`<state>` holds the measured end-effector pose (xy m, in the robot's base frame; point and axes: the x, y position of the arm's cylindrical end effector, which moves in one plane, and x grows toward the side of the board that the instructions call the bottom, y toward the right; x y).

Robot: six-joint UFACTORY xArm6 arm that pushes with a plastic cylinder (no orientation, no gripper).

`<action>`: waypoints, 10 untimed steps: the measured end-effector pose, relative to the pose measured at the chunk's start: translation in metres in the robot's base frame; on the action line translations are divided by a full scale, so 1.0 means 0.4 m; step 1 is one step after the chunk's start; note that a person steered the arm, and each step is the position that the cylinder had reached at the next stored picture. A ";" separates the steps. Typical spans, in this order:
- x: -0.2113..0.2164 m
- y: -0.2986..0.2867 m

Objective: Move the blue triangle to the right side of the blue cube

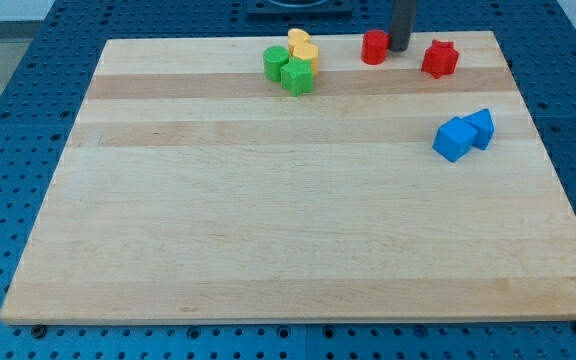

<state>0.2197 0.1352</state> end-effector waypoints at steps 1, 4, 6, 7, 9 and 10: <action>0.000 -0.055; 0.064 -0.083; 0.064 -0.200; 0.064 -0.145; 0.038 0.077; -0.023 0.102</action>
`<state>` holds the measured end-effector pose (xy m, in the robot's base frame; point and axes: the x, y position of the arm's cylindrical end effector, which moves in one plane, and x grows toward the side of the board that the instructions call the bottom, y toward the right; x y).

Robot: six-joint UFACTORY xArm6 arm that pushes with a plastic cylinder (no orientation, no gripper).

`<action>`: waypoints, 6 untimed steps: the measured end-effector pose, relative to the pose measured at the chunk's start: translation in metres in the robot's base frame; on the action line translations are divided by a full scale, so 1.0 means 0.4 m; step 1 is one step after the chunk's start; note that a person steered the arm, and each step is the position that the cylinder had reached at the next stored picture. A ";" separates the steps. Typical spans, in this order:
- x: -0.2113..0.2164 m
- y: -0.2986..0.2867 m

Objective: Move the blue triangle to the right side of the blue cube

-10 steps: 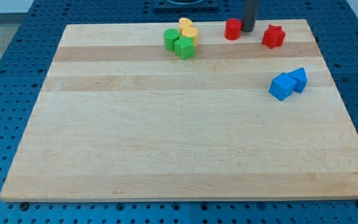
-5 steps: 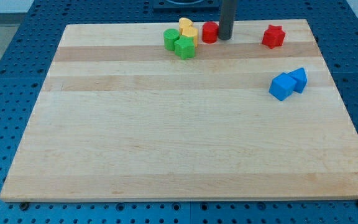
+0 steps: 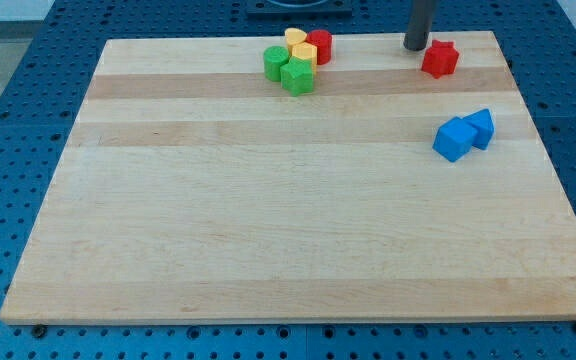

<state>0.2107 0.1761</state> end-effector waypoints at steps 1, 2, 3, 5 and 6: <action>-0.002 0.115; 0.034 0.178; 0.099 0.176; 0.103 0.013; 0.156 -0.024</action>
